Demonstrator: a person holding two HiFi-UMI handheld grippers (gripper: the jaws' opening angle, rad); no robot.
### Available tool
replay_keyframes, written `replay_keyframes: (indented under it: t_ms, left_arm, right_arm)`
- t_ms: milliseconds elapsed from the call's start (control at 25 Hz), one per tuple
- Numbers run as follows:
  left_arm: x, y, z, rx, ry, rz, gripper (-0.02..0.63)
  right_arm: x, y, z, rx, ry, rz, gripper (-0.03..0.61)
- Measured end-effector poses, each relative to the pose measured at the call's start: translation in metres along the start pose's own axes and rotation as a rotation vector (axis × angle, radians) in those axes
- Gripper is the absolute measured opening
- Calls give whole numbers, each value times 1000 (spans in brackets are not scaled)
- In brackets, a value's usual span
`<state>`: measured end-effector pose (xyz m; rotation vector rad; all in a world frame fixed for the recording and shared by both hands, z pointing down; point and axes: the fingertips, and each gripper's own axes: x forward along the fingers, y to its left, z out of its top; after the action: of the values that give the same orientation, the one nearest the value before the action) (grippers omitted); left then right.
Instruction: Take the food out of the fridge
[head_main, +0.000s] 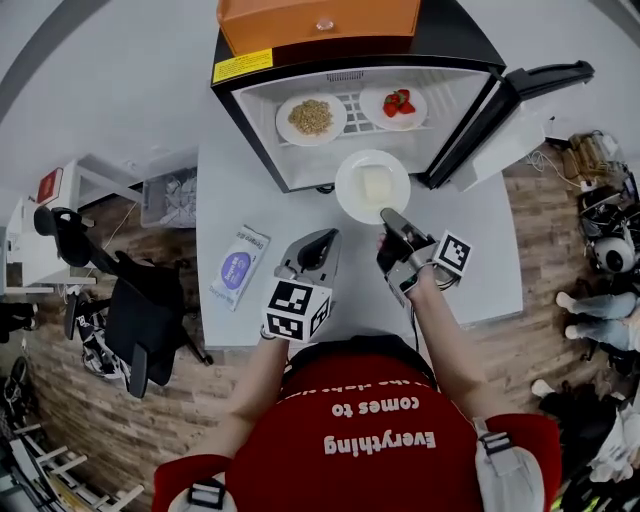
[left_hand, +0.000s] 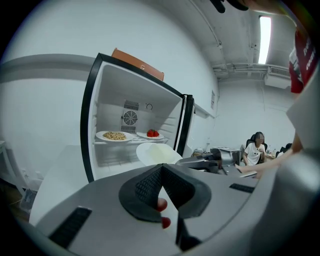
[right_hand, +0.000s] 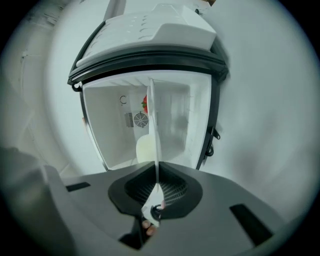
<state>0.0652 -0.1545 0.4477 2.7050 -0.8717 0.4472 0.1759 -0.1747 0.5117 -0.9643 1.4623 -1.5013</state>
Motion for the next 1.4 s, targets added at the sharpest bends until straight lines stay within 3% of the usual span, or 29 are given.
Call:
replay_keyframes:
  t_ms: [240, 560, 1080, 1400]
  left_arm:
    - [-23, -7, 5, 15, -55, 2, -2]
    - [-55, -10, -8, 11, -87, 20, -2]
    - [-116, 50, -65, -71, -46, 251, -2]
    - [-148, 68, -93, -117, -31, 338, -2]
  right_arm:
    - [-31, 34, -49, -20, 42, 39, 23]
    - [-48, 32, -102, -46, 137, -2, 23]
    - [-24, -28, -176, -60, 371, -124, 23]
    - [-9, -53, -217, -57, 479, -182, 23]
